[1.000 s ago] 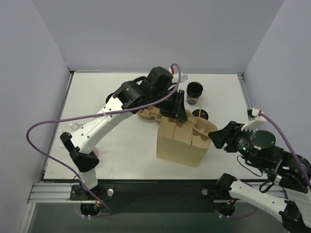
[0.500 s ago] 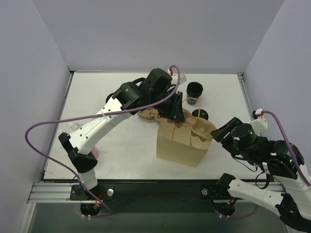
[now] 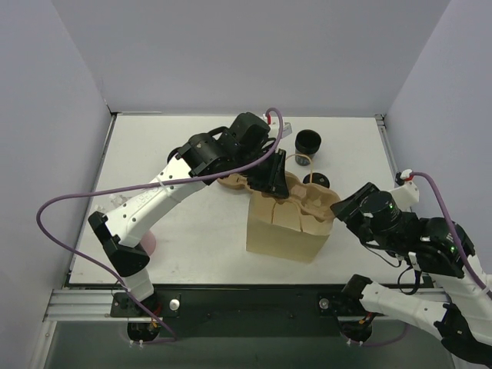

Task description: Pack the takeout coffee

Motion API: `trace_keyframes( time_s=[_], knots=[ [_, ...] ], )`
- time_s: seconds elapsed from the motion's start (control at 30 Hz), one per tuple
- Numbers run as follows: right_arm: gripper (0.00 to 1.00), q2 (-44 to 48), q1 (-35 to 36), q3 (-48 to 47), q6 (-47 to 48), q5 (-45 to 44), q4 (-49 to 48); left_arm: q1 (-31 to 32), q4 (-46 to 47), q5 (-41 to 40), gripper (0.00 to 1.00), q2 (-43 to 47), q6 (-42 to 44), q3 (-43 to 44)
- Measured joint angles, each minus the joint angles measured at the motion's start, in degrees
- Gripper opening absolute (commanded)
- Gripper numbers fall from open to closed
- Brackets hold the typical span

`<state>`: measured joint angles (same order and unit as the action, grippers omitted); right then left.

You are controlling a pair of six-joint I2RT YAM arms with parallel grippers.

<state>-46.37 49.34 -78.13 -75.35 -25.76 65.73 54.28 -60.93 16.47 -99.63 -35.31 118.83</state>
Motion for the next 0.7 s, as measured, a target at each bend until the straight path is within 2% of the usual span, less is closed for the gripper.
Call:
trace_keyframes(
  time_s=[0.3,0.6,0.7],
  knots=[
    [0.43,-1.90,0.24,-3.65,0.57,-0.42,-0.20,0.00,0.72,0.02,0.31,0.00,0.00,-0.13],
    [0.43,-7.32,0.63,-12.74,2.38,-2.56,4.33,0.00,0.79,0.02,0.31,0.00,0.00,-0.15],
    [0.46,-8.90,0.63,-15.43,3.69,-2.78,5.07,0.00,1.20,0.04,0.31,0.15,0.00,-0.61]
  ],
)
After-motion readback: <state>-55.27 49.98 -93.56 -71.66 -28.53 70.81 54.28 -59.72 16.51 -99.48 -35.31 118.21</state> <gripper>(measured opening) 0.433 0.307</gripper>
